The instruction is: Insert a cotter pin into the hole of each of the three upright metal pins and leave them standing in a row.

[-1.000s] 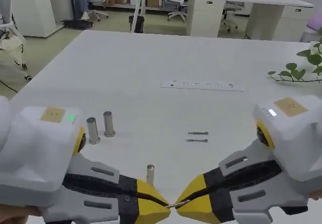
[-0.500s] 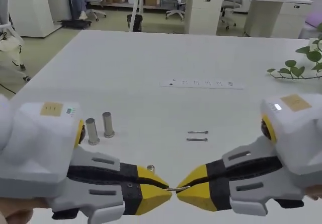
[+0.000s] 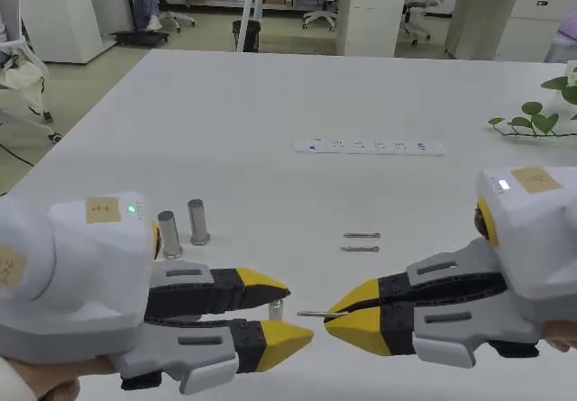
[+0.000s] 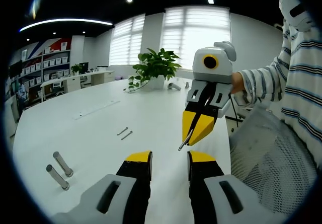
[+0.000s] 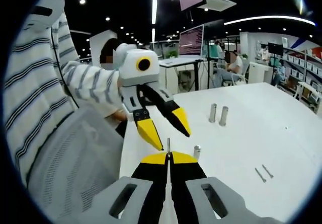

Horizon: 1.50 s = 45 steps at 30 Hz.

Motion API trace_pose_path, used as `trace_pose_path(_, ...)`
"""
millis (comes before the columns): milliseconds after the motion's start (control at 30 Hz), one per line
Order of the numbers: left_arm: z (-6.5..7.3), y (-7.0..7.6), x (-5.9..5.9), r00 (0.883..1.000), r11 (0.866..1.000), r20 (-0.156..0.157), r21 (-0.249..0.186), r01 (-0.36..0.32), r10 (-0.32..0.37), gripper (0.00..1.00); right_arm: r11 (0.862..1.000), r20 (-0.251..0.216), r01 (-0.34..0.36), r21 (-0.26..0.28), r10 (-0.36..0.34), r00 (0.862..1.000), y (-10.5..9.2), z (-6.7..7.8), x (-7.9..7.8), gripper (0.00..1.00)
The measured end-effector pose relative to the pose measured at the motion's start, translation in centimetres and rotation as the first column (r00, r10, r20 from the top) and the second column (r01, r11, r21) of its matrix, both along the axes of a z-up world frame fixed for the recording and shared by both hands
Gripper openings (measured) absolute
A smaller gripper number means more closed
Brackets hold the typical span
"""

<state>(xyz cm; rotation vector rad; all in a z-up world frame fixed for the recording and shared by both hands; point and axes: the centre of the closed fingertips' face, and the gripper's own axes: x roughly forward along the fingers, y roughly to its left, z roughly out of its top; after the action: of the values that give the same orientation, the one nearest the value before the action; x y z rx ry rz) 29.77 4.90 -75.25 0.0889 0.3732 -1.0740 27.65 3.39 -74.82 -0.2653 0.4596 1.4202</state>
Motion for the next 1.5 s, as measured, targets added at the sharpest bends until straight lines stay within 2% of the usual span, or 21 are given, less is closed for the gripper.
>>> trace_pose_path(67, -0.2, 0.3, 0.6, 0.999, 0.999, -0.011, -0.012, -0.040, 0.040, 0.28, 1.000, -0.001, 0.007, 0.002, -0.007, 1.000, 0.0, -0.2, 0.3, 0.02)
trace_pose_path(100, -0.3, 0.6, 1.1, 0.997, 0.996, -0.021, -0.033, -0.078, 0.077, 0.27, 1.000, 0.000, 0.010, 0.001, -0.010, 1.000, 0.0, -0.3, 0.5, 0.02)
trace_pose_path(233, -1.5, 1.2, 2.2, 0.992, 0.992, -0.020, -0.023, -0.121, 0.121, 0.28, 1.000, 0.000, 0.020, -0.012, -0.020, 1.000, 0.1, -0.7, 1.1, 0.02)
trace_pose_path(300, -2.5, 1.8, 2.9, 0.985, 0.985, -0.034, 0.010, -0.170, 0.170, 0.27, 1.000, 0.004, 0.024, -0.021, -0.023, 1.000, 0.1, -1.0, 1.4, 0.02)
trace_pose_path(333, -2.8, 2.1, 3.1, 0.982, 0.982, -0.024, 0.036, -0.187, 0.188, 0.27, 0.999, 0.005, 0.026, -0.024, -0.026, 1.000, 0.1, -1.1, 1.5, 0.02)
trace_pose_path(367, -3.0, 2.0, 3.3, 0.982, 0.982, -0.020, 0.037, -0.186, 0.187, 0.27, 0.999, 0.013, 0.035, -0.030, -0.035, 0.999, 0.1, -1.2, 1.9, 0.02)
trace_pose_path(467, -3.7, 2.0, 3.6, 0.980, 0.980, -0.034, 0.035, -0.197, 0.198, 0.27, 0.998, 0.018, 0.043, -0.043, -0.042, 0.999, 0.0, -1.7, 2.4, 0.02)
trace_pose_path(633, -5.3, 1.9, 3.9, 0.976, 0.976, -0.054, 0.054, -0.210, 0.213, 0.27, 0.996, 0.005, 0.061, -0.061, -0.061, 0.998, -0.1, -2.8, 3.4, 0.02)
trace_pose_path(867, -6.9, 1.8, 3.8, 0.970, 0.973, -0.083, 0.066, -0.223, 0.228, 0.26, 0.995, 0.000, 0.057, -0.086, -0.057, 0.998, 0.2, -4.1, 4.0, 0.02)
trace_pose_path(900, -7.1, 1.9, 3.9, 0.968, 0.970, -0.086, 0.073, -0.232, 0.238, 0.26, 0.994, 0.000, 0.056, -0.088, -0.057, 0.998, 0.2, -4.2, 4.1, 0.02)
trace_pose_path(967, -7.7, 2.3, 4.1, 0.967, 0.964, -0.065, 0.116, -0.239, 0.247, 0.22, 0.994, 0.000, 0.056, -0.094, -0.057, 0.998, 0.3, -4.5, 4.4, 0.02)
trace_pose_path(1000, -7.9, 2.3, 4.2, 0.965, 0.964, -0.074, 0.113, -0.243, 0.252, 0.21, 0.994, 0.002, 0.056, -0.097, -0.056, 0.998, 0.3, -4.7, 4.6, 0.02)
trace_pose_path(1200, -8.4, 2.2, 4.5, 0.965, 0.965, -0.086, 0.103, -0.240, 0.249, 0.19, 0.993, -0.013, 0.062, -0.104, -0.064, 0.998, 0.4, -5.6, 5.0, 0.02)
trace_pose_path(1500, -8.9, 2.0, 4.4, 0.966, 0.967, -0.102, 0.117, -0.227, 0.239, 0.14, 0.992, -0.025, 0.060, -0.108, -0.063, 0.998, 0.7, -6.3, 5.0, 0.02)
